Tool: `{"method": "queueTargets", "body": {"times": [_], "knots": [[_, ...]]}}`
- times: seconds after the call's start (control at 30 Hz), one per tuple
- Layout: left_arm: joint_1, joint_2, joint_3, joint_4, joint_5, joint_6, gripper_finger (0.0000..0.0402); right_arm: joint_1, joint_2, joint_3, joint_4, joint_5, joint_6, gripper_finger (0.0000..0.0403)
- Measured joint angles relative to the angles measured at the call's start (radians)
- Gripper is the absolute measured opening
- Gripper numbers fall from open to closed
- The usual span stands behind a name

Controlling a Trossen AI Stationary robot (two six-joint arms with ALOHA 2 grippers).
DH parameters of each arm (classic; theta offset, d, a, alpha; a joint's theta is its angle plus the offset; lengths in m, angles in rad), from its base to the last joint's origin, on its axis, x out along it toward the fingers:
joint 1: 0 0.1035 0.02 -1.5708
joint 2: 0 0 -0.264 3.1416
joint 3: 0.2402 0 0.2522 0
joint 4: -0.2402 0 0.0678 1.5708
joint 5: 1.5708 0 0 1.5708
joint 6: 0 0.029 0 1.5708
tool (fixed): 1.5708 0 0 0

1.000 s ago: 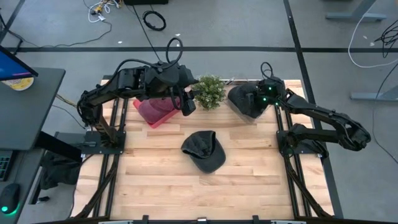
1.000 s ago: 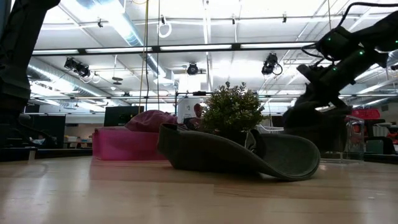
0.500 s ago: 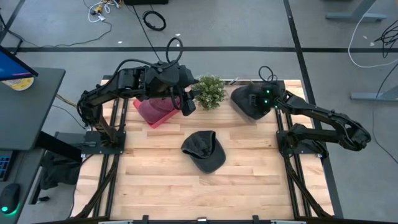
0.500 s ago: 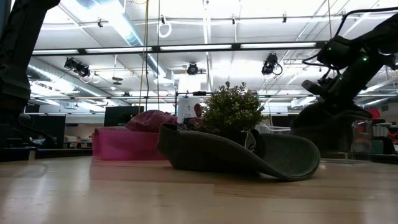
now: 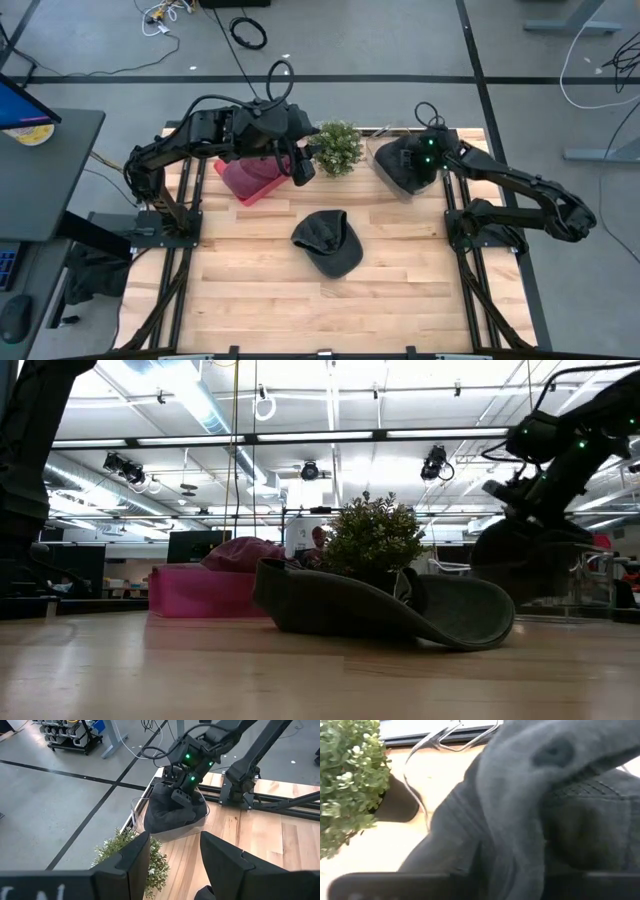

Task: Pick & Place hat
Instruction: Put the top black cap into the transparent bin, then put the black cap into the transparent bin

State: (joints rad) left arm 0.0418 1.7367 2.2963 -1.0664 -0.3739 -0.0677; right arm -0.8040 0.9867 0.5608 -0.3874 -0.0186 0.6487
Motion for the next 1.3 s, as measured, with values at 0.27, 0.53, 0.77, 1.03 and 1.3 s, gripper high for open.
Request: {"method": "queueTargets", "body": {"times": [0.27,0.53,0.77,1.03,1.3], "knots": [[0.0,0.0,0.0,0.0,0.0,0.0,0.0177,0.0,0.0,0.212,-0.371,-0.001,-0.021,0.0205],[0.0,0.0,0.0,-0.022,0.028,-0.009,0.0177,0.0,-0.011,0.448,-0.632,-0.059,-0.092,0.0261],[0.007,0.0,0.0,-0.125,0.106,-0.139,0.0177,0.004,-0.119,0.509,-0.592,-0.273,-0.048,0.0261],[0.048,0.004,0.0,-0.251,0.271,-0.347,0.018,0.123,-0.218,0.51,-0.345,-0.341,0.037,0.0243],[0.043,0.113,0.001,-0.286,0.379,-0.399,0.0266,0.245,-0.228,0.51,-0.233,-0.34,0.021,0.0242]]}}
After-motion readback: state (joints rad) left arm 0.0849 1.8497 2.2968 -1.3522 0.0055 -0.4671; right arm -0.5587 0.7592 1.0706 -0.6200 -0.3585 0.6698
